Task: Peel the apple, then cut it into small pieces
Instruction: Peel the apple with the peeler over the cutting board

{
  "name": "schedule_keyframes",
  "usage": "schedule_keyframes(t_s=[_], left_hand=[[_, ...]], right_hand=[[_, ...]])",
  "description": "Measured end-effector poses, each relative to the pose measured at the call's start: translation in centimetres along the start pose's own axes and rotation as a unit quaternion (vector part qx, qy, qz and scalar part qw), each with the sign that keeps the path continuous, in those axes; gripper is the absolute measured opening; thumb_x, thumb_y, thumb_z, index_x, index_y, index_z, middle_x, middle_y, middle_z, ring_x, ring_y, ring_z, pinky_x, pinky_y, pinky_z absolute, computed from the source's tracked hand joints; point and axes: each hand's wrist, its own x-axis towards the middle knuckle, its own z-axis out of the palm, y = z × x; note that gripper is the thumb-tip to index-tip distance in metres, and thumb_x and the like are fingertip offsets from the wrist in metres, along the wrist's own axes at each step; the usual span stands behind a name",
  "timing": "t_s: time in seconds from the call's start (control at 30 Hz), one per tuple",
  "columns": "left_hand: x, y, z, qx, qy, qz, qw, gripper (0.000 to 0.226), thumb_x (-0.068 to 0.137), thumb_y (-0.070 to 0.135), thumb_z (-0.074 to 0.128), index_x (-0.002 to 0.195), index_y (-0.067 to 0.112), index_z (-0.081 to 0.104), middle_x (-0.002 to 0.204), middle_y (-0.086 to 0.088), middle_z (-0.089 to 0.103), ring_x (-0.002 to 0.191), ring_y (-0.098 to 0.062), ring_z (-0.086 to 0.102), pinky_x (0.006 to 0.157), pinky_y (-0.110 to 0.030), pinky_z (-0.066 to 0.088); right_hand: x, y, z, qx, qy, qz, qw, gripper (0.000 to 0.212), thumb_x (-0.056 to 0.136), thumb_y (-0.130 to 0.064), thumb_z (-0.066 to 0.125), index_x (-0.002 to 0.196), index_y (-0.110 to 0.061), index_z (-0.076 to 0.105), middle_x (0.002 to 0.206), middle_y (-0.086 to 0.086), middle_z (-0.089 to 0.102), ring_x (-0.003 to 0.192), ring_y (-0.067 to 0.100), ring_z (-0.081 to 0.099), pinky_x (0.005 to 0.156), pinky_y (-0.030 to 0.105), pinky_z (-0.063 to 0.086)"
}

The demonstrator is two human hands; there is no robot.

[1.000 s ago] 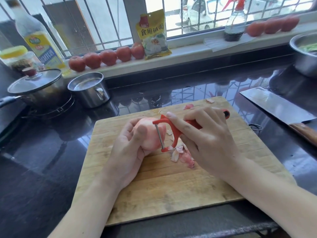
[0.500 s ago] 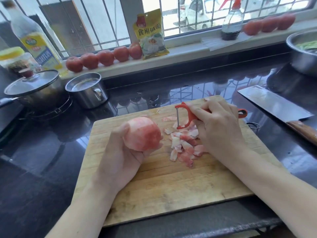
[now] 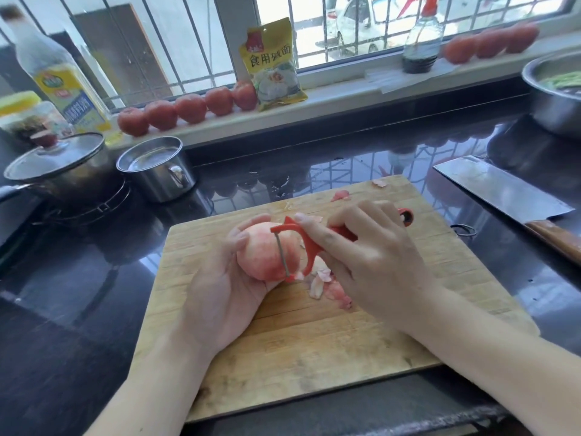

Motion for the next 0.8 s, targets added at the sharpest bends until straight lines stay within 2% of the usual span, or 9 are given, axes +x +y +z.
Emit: schedule_keyframes(t_s=[0.1,0.17,0.23,0.37,0.5,0.7,0.8], left_hand=[[0.0,0.0,0.1,0.025,-0.001,0.009,1.000,0.050,0.096,0.033,0.056,0.138,0.005,0.052,0.119,-0.022,0.064,0.102,-0.032,0.065,0.084,-0.044,0.054],[0.0,-0.2,0.0,0.063,0.002,0.027,0.998,0.070,0.091,0.039,0.072,0.142,-0.002,0.048,0.120,-0.024,0.064,0.104,-0.034,0.065,0.085,-0.044,0.056],[0.1,-0.3,0.0,0.073,0.008,0.037,0.997,0.077,0.084,0.031,0.080,0.144,-0.003,0.045,0.118,-0.024,0.063,0.102,-0.034,0.064,0.083,-0.043,0.056],[0.2,-0.2,-0.5,0.023,0.020,0.048,0.998,0.065,0.087,0.027,0.067,0.138,-0.008,0.046,0.124,-0.026,0.058,0.114,-0.042,0.058,0.093,-0.054,0.052],[-0.1,0.1,-0.1,-0.015,0.041,0.045,0.998,0.058,0.090,0.032,0.065,0.133,-0.005,0.054,0.120,-0.024,0.065,0.114,-0.042,0.066,0.090,-0.050,0.060],[-0.1,-0.1,0.0,0.032,0.064,0.049,0.996,0.071,0.097,0.047,0.059,0.140,-0.009,0.046,0.125,-0.029,0.063,0.119,-0.047,0.064,0.087,-0.053,0.059],[0.0,-0.3,0.1,0.084,0.049,0.073,0.993,0.090,0.093,0.055,0.067,0.139,-0.015,0.036,0.119,-0.033,0.059,0.107,-0.049,0.059,0.087,-0.056,0.052]], right_hand=[[-0.1,-0.1,-0.1,-0.005,-0.031,-0.022,0.999,0.037,0.099,-0.020,0.063,0.135,-0.014,0.064,0.091,0.006,0.063,0.084,0.027,0.058,0.081,0.039,0.040],[-0.1,-0.2,-0.2,-0.004,-0.036,-0.018,0.999,0.037,0.100,-0.020,0.060,0.136,-0.014,0.064,0.091,0.006,0.063,0.085,0.027,0.059,0.082,0.039,0.040],[0.0,-0.4,-0.2,0.001,-0.036,0.000,0.999,0.039,0.097,-0.017,0.062,0.135,-0.014,0.065,0.091,0.005,0.062,0.085,0.027,0.058,0.082,0.039,0.041],[-0.1,0.7,0.2,-0.035,-0.058,0.066,0.995,0.044,0.087,-0.014,0.066,0.130,-0.019,0.069,0.091,0.002,0.061,0.087,0.027,0.058,0.084,0.042,0.040],[-0.3,2.0,0.0,-0.052,-0.030,0.131,0.990,0.040,0.089,-0.012,0.069,0.128,-0.020,0.070,0.092,0.000,0.062,0.091,0.026,0.055,0.087,0.040,0.035],[0.0,1.3,0.3,0.018,-0.026,0.100,0.995,0.039,0.095,-0.020,0.059,0.134,-0.019,0.065,0.094,0.000,0.064,0.092,0.025,0.059,0.085,0.043,0.044],[0.1,0.4,-0.1,0.044,-0.023,0.035,0.998,0.035,0.102,-0.021,0.054,0.134,-0.015,0.065,0.089,0.002,0.063,0.083,0.025,0.058,0.079,0.040,0.044]])
